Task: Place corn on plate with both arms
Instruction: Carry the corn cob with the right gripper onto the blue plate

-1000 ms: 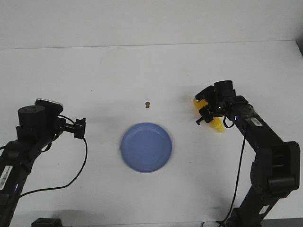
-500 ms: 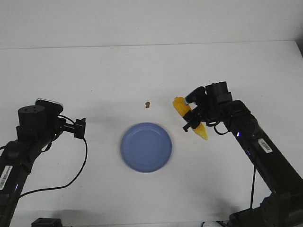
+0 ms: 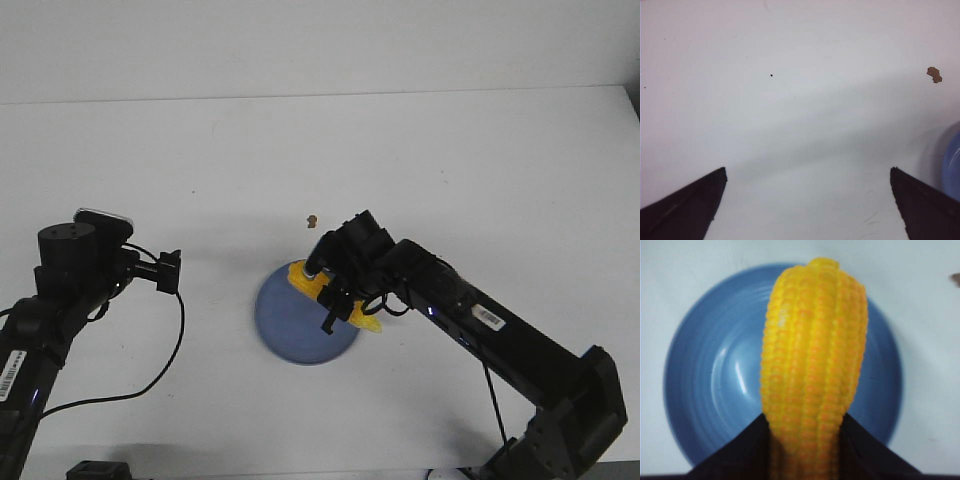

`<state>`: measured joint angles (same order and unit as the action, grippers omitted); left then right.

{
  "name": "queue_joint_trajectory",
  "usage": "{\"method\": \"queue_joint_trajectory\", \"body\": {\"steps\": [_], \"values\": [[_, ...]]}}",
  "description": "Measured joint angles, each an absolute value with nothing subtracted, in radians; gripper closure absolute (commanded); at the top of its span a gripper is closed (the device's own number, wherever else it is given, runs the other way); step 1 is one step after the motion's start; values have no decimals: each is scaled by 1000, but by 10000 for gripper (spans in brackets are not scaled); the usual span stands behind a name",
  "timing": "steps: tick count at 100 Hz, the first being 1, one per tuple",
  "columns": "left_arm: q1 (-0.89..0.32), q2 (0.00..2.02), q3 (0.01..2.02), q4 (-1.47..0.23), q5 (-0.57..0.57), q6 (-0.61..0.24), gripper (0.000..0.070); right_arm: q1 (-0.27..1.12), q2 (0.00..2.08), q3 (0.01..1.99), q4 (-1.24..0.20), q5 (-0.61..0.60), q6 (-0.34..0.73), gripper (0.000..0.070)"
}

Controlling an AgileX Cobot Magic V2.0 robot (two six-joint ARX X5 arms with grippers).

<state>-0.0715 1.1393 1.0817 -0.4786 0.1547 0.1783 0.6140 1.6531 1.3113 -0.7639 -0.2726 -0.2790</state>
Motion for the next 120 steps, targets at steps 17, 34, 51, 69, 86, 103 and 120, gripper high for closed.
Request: {"method": "queue_joint_trajectory", "body": {"steps": [17, 34, 51, 69, 86, 103, 120], "values": [[-72, 1139, 1082, -479, 155, 178, 34, 654, 1707, 1311, -757, -257, -266, 602], [-72, 1139, 1082, -479, 155, 178, 34, 672, 1732, 1311, -740, -254, -263, 491], [-72, 1139, 1082, -479, 155, 178, 34, 675, 1743, 1311, -711, -254, -257, 469], [-72, 1139, 1082, -479, 155, 178, 34, 681, 1748, 1311, -692, -254, -249, 339], [-72, 1139, 1082, -479, 155, 178, 34, 682, 1748, 1311, -691, -254, -242, 269], [-72, 1139, 1082, -479, 155, 178, 34, 682, 1748, 1311, -691, -255, -227, 269], [-72, 1139, 1082, -478, 155, 178, 34, 680, 1748, 1311, -690, -258, -208, 270]]}}
